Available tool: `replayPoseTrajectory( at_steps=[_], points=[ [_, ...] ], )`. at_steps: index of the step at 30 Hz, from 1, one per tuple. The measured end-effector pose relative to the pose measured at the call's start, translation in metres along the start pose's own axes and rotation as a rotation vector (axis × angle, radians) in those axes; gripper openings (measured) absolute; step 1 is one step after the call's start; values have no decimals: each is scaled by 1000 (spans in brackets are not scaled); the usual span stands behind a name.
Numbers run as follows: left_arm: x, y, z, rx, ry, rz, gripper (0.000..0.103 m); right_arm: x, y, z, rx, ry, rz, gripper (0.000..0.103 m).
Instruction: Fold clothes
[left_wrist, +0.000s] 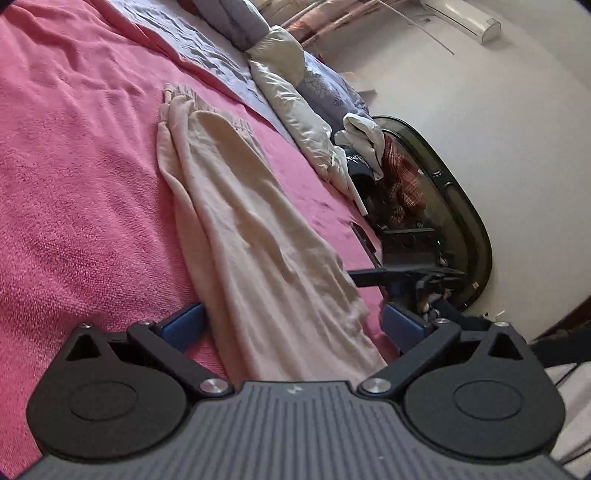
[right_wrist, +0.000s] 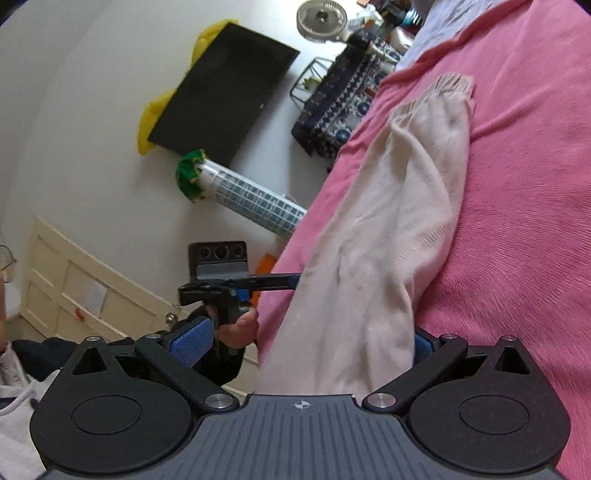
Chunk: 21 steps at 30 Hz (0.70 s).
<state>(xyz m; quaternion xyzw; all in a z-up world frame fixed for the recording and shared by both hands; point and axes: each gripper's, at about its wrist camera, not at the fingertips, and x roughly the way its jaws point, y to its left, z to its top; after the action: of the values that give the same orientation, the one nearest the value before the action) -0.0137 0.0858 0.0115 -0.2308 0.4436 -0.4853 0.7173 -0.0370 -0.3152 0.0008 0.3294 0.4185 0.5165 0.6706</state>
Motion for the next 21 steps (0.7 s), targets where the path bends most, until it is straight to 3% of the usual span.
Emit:
replayPoseTrajectory(
  at_steps=[5, 9, 15, 19, 21],
  points=[
    [1, -5, -6, 62, -9, 26, 102, 37, 6, 18, -19, 15, -19, 103],
    [-2, -7, -8, 76, -13, 21, 102, 25, 10, 6, -17, 53, 20, 103],
    [-6, -6, -13, 113, -39, 8, 102, 19, -9, 3, 134, -66, 138, 103],
    [-8, -10, -18, 147, -49, 22, 102, 35, 5, 9, 93, -23, 65, 103],
    [-9, -9, -17, 135, -54, 12, 102, 37, 11, 5, 76, -5, 44, 98]
  ],
)
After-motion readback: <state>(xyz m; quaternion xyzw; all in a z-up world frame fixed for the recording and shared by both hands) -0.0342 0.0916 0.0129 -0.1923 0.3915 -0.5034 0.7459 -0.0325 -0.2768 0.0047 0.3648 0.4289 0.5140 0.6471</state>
